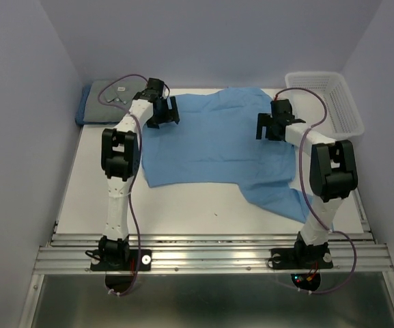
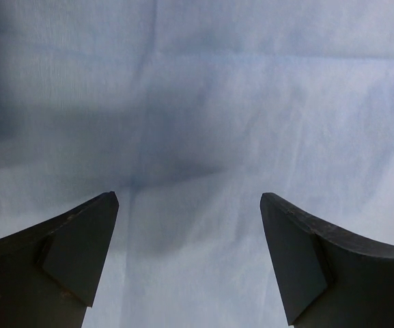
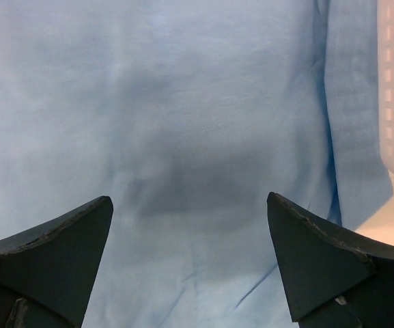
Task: Fold and stack the long sleeve shirts
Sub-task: Flatten the shirt out, then fold the shirt
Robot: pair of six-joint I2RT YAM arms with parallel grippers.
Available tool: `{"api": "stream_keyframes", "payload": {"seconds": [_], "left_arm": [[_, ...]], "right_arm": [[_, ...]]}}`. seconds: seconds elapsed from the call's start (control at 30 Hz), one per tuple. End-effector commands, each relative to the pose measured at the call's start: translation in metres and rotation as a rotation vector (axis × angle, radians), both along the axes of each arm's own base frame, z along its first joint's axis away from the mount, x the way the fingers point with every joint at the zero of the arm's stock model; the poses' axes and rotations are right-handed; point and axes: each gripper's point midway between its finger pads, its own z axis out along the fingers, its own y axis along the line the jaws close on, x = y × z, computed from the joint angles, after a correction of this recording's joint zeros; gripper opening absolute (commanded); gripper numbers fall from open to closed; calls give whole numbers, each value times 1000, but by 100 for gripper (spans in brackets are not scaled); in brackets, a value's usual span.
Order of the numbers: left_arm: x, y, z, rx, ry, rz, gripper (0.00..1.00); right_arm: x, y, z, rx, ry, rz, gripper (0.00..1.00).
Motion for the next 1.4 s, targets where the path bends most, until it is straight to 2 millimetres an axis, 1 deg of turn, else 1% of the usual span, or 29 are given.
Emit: {"api": "stream_keyframes", "payload": {"seconds": [0.0, 0.03, 0.07, 0.1, 0.13, 0.17, 0.2, 0.23, 0.27, 0.3, 0.33, 0.37, 0.43, 0.47, 0.5, 0.53, 0.57, 0.6, 0.63, 0.7, 0.77, 0.87, 0.9, 0.97, 1.1, 1.17, 1.27, 1.3, 1.37], "left_arm": [[-10, -13, 120, -49, -193, -45, 99], [-20, -11, 143, -45, -234, -34, 99], [-26, -9, 151, -46, -250, -23, 99], [-34, -8, 160, -61, -262, 0, 99], [-51, 1, 170, -56, -282, 33, 99], [-61, 7, 169, -51, -278, 66, 99], [-72, 13, 171, -49, -282, 99, 99], [-82, 21, 167, -44, -276, 163, 99], [-105, 37, 160, -14, -265, 222, 99], [-117, 45, 156, -5, -257, 261, 99], [-143, 56, 142, 5, -215, 331, 99], [-155, 62, 133, 12, -192, 358, 99], [-180, 68, 114, 13, -148, 401, 99], [-203, 73, 95, 4, -108, 437, 99], [-214, 75, 86, -5, -90, 453, 99], [-235, 77, 69, -10, -53, 459, 99], [-244, 78, 60, -25, -34, 487, 99], [-252, 79, 54, -35, -25, 502, 99], [-266, 80, 40, -49, -7, 511, 99], [-275, 77, 31, -85, -2, 519, 99], [-279, 67, 20, -151, 0, 498, 99], [-281, 67, 7, -160, 15, 515, 99], [-281, 69, 2, -147, 23, 526, 99], [-277, 71, -3, -125, 33, 536, 99], [-262, 67, -4, -139, 21, 530, 99], [-256, 66, -4, -132, 20, 527, 98], [-256, 65, -13, -123, 43, 509, 86], [-255, 63, -14, -125, 46, 498, 75], [-255, 60, -20, -131, 56, 482, 58]], "right_arm": [[6, 55, 105, -16, -224, 159, 100], [2, 54, 115, -31, -248, 137, 100], [-3, 51, 125, -24, -266, 114, 100], [-17, 49, 141, 17, -289, 77, 100], [-26, 45, 148, 32, -302, 44, 100], [-35, 42, 154, 53, -315, 14, 100], [-51, 38, 141, 65, -290, -14, 100], [-63, 36, 141, 102, -293, -55, 100], [-79, 28, 158, 122, -337, -93, 100], [-92, 24, 155, 148, -332, -142, 100], [-117, 10, 131, 109, -264, -204, 100], [-134, 1, 140, 122, -286, -257, 100], [-169, -14, 121, 123, -223, -372, 100], [-186, -23, 104, 107, -184, -409, 100], [-199, -32, 107, 122, -193, -443, 100], [-219, -41, 92, 108, -134, -489, 100], [-229, -53, 94, 125, -144, -562, 100], [-238, -60, 90, 113, -124, -584, 100], [-251, -64, 85, 110, -95, -614, 100], [-265, -70, 75, 125, -67, -660, 100], [-275, -70, 67, 159, -48, -694, 100], [-274, -62, 70, 211, -36, -703, 100], [-276, -58, 63, 233, -16, -711, 100], [-281, -47, 47, 276, 47, -709, 100], [-282, -37, 38, 329, 92, -727, 100], [-288, -35, 30, 354, 103, -761, 100], [-296, -31, 15, 382, 132, -797, 100], [-296, -29, 11, 390, 141, -799, 100], [-292, -27, 7, 405, 141, -805, 100]]}}
